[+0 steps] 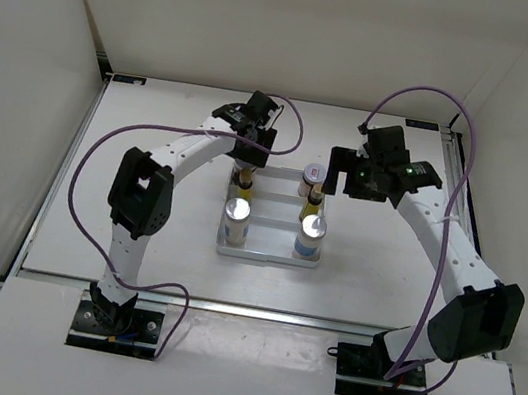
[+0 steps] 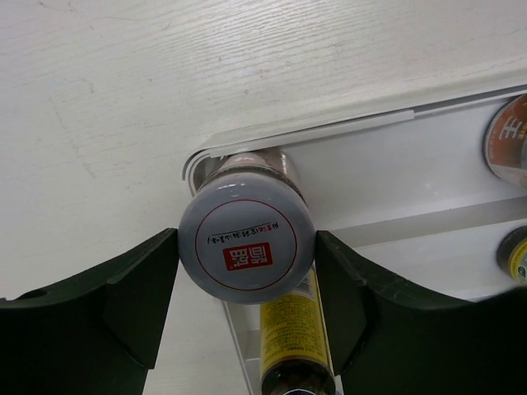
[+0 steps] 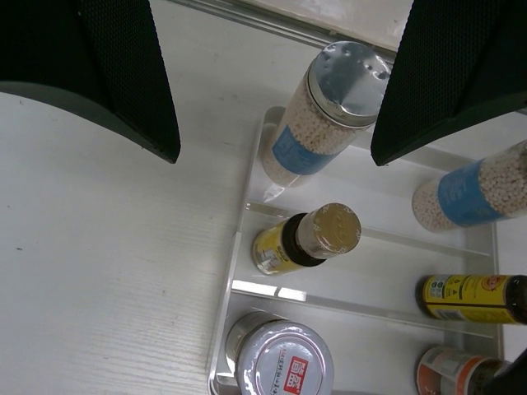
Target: Organize the condiment bottles
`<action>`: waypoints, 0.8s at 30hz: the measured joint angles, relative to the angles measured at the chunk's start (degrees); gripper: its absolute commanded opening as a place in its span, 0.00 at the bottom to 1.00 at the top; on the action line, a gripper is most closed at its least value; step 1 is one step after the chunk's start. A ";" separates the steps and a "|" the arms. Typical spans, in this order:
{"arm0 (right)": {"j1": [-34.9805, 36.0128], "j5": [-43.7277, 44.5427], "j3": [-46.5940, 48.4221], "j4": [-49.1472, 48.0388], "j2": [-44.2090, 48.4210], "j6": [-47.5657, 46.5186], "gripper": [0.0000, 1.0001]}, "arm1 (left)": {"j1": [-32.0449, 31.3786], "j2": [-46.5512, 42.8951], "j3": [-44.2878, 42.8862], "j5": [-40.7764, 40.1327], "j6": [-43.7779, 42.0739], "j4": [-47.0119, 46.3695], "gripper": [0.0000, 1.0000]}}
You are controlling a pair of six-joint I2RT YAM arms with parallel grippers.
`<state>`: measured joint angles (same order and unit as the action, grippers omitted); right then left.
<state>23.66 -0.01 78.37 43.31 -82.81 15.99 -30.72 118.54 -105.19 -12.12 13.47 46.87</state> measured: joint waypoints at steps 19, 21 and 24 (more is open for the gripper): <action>-0.94 4.74 0.17 0.79 0.55 0.37 1.00 | 1.66 -5.44 -2.97 -2.54 -0.87 2.43 1.00; -2.47 6.19 2.27 2.54 -0.15 0.57 1.00 | 3.43 -8.02 -4.24 -2.51 -0.96 3.91 1.00; -4.85 7.82 6.73 4.48 -1.70 0.76 1.00 | 7.87 -15.13 -4.33 -2.54 -1.01 5.46 1.00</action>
<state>18.81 7.81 85.10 47.79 -84.51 16.75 -22.85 103.42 -109.51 -14.66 12.47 52.34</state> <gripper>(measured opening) 0.998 0.995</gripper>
